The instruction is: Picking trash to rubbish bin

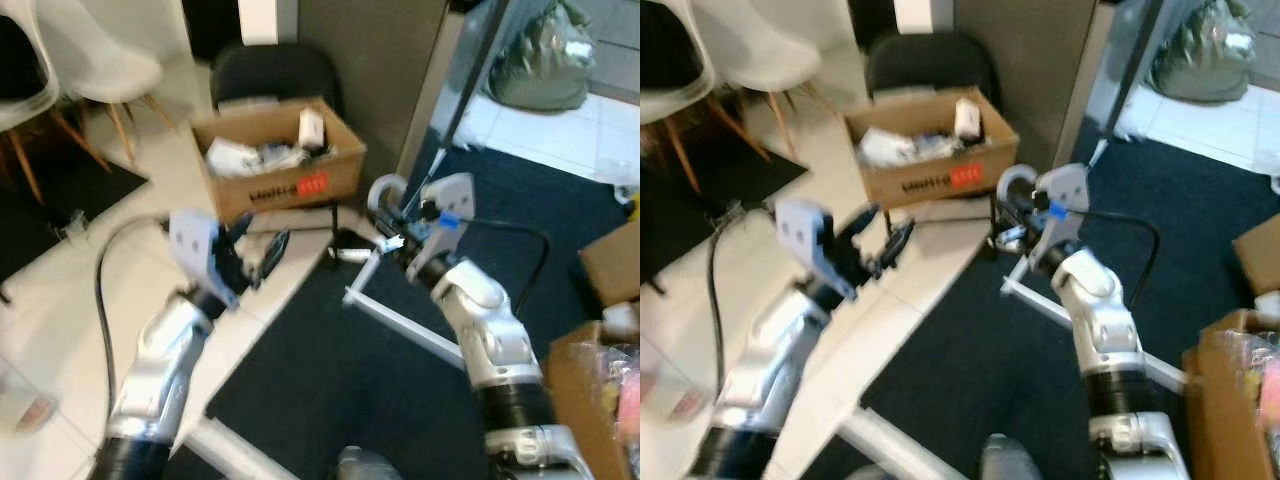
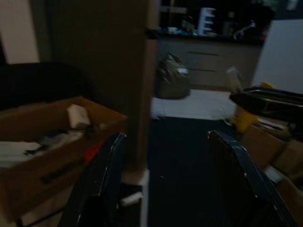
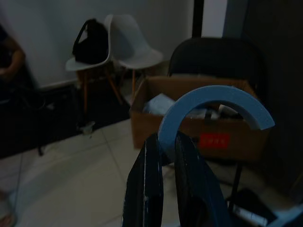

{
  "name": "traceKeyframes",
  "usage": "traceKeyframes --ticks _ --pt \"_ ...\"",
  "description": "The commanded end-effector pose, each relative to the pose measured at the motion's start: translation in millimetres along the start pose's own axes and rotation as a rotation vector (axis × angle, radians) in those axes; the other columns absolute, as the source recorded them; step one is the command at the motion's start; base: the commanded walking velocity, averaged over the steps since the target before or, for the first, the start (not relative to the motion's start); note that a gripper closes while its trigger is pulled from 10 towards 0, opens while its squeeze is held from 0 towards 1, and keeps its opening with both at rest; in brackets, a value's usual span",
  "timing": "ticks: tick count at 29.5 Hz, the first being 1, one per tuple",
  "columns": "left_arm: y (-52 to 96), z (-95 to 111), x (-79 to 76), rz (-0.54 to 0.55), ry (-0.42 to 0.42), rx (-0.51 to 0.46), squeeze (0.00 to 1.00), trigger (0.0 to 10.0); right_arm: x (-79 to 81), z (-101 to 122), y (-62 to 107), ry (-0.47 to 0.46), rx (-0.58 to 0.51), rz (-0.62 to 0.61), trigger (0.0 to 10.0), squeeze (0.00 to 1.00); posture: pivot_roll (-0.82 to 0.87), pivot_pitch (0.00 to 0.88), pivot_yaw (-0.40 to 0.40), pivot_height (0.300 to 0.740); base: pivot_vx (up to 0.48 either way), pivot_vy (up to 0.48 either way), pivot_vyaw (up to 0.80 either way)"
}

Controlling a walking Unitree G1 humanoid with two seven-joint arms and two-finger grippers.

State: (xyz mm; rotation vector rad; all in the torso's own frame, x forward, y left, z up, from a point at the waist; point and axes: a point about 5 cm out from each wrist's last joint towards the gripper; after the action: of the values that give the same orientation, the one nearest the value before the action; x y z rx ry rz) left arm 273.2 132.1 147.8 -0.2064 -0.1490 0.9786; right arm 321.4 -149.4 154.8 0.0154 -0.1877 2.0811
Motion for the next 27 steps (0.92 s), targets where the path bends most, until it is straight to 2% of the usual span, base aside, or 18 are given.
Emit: traceKeyframes --ticks 1,18,27 --pt "3.2 -1.2 1.2 0.004 0.001 0.011 0.0 10.0 4.5 -1.5 -2.2 -0.004 0.006 0.014 10.0 0.0 -0.07 0.0 -0.016 0.74 0.48 0.0 0.0" --pt "2.7 -1.6 0.5 0.002 0.004 0.01 0.0 10.0 3.7 -1.9 -2.2 0.004 0.019 0.011 10.0 0.0 -0.06 0.0 -0.023 0.74 0.48 0.0 0.0" --pt "3.1 -2.0 0.5 0.002 0.008 0.011 0.0 10.0 5.1 -4.1 -3.3 -0.007 0.042 0.024 10.0 0.0 -0.06 0.0 -0.024 0.74 0.48 0.0 -0.79"
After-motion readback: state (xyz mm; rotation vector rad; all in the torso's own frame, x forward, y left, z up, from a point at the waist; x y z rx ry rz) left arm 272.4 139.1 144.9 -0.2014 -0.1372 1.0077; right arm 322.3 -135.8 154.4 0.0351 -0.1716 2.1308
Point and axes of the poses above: a point about 5 cm out from each wrist's last joint towards the gripper, its own y axis pointing back from the gripper into the wrist, its own z axis along the axis of the wrist's last joint, x = y × z, and after that the axes turned 3 degrees about -y, right-handed
